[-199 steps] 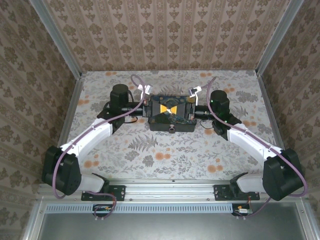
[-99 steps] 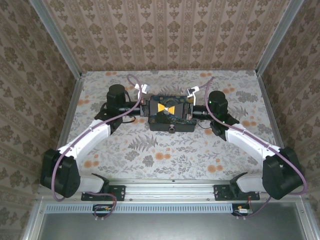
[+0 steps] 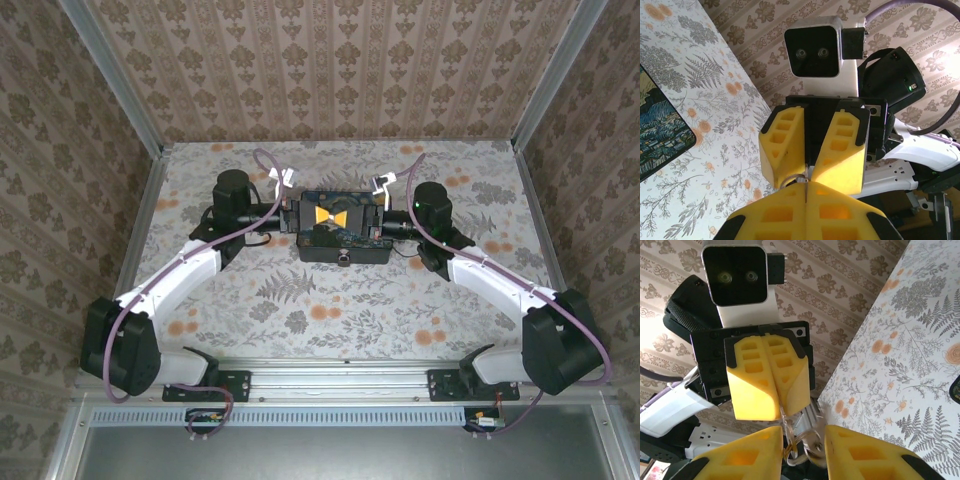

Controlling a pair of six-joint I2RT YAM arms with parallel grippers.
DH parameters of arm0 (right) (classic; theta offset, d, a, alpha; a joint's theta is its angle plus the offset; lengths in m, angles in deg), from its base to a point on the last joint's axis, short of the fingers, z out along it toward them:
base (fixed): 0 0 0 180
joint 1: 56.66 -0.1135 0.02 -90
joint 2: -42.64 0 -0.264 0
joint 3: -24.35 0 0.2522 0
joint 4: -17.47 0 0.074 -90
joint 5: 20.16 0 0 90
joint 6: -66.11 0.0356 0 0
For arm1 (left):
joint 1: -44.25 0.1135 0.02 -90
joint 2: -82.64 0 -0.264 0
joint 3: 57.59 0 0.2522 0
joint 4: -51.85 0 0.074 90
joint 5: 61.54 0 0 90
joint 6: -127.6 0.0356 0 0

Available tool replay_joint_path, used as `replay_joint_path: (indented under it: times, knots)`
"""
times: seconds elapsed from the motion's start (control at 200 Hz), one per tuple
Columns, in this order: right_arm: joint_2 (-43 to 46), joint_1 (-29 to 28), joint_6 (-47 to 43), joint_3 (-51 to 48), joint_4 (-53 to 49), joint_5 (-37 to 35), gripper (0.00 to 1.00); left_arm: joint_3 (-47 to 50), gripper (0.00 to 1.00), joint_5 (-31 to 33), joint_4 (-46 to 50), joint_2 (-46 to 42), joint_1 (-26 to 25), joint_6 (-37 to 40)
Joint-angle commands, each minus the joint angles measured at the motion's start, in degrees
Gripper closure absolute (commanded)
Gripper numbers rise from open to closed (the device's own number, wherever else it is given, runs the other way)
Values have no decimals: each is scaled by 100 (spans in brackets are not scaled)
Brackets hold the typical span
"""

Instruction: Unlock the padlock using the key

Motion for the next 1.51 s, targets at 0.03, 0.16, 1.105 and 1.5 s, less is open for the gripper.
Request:
replay_joint_path:
  times: [0.03, 0.16, 1.105, 1.5]
  knots:
    - [26, 23, -6, 57, 42, -137, 71, 1, 100, -178, -118, -200, 11, 25]
    - [20, 23, 10, 77, 108, -137, 71, -11, 100, -212, -97, -240, -3, 56]
    - [38, -100, 230, -115, 794, 127, 100, -26, 100, -130, -31, -178, -34, 90]
    - [307, 220, -346, -334, -303, -284, 100, -208, 41, 366, 1467, -318, 430, 935]
